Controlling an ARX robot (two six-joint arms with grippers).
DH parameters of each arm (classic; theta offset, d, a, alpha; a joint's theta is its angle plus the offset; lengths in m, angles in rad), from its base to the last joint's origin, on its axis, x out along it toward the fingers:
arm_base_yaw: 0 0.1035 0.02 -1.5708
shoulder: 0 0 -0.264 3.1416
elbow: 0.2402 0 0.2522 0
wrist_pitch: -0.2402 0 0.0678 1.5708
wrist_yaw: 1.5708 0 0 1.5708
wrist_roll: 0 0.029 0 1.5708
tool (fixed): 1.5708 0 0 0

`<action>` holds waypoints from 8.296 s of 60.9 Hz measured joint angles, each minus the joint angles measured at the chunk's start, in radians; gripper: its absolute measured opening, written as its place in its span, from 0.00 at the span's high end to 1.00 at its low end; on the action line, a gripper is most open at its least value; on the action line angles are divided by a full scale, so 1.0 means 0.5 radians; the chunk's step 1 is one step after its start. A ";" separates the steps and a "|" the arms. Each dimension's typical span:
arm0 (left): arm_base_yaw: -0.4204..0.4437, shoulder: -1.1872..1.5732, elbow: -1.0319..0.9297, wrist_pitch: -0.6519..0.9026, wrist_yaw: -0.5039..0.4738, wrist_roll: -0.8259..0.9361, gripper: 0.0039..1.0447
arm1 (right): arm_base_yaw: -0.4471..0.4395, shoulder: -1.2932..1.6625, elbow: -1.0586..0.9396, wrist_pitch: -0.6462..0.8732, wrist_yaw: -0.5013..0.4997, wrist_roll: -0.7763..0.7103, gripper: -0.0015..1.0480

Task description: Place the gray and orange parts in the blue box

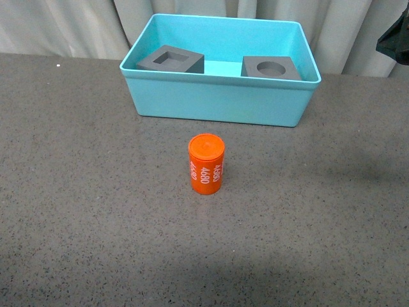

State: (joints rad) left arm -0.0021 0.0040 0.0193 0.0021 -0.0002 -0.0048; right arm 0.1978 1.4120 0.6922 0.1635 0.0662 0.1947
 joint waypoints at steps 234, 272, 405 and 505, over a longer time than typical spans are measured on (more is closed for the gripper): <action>0.000 -0.001 0.000 -0.003 0.000 0.001 0.06 | 0.378 2.552 3.528 -1.852 -0.520 -0.967 0.57; 0.000 -0.001 0.000 -0.003 0.000 0.001 0.06 | 0.372 2.650 3.674 -1.904 -0.509 -0.862 0.12; 0.000 -0.001 0.000 -0.003 0.000 0.001 0.06 | -0.392 -1.201 -1.238 1.123 -0.128 -0.410 0.99; 0.000 -0.002 0.000 -0.003 0.000 0.001 0.06 | -0.392 -2.814 -1.374 -0.323 -0.136 -0.412 0.99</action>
State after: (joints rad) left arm -0.0021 0.0032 0.0193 0.0006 -0.0002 -0.0044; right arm 0.0017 0.0051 0.0051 0.0017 -0.0017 -0.0113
